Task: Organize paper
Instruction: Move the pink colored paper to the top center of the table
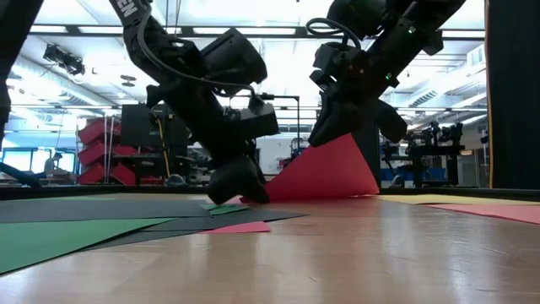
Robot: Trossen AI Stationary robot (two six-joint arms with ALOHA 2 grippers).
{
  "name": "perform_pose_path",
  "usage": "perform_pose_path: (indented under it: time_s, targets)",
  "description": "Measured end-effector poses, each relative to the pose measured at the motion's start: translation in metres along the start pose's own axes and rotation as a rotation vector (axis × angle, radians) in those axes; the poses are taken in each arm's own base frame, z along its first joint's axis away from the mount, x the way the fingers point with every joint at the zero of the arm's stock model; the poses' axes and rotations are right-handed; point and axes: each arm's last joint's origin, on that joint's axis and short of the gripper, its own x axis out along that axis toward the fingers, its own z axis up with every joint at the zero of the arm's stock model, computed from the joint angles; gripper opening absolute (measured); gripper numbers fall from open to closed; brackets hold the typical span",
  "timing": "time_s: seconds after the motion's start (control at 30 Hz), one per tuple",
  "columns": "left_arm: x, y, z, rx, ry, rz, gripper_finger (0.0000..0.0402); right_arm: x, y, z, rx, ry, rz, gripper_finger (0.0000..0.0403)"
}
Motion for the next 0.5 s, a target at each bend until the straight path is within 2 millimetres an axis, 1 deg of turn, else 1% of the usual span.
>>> perform_pose_path:
  time_s: [0.13,0.4,0.43,0.5]
  targets:
    - [0.0011,0.0009,-0.0008,0.000,0.005,0.004,0.0137,0.0000,0.0001,-0.0001,0.000,0.001,0.001,0.0000]
    - [0.0032,0.0033,-0.0028,-0.009,0.015,-0.014,0.0018,0.0000,0.0002,-0.0003,0.005,0.003,0.002,0.0000]
    - [0.0033,0.0034,-0.0028,-0.009,0.015,-0.013,0.0009,0.0000,0.0003,-0.0003,0.009,0.003,0.002,0.0000]
    - [0.0031,0.0036,-0.0029,-0.010,0.019,0.003,0.0005,0.0001,0.0007,-0.0009,0.008,0.009,0.007,0.0000]
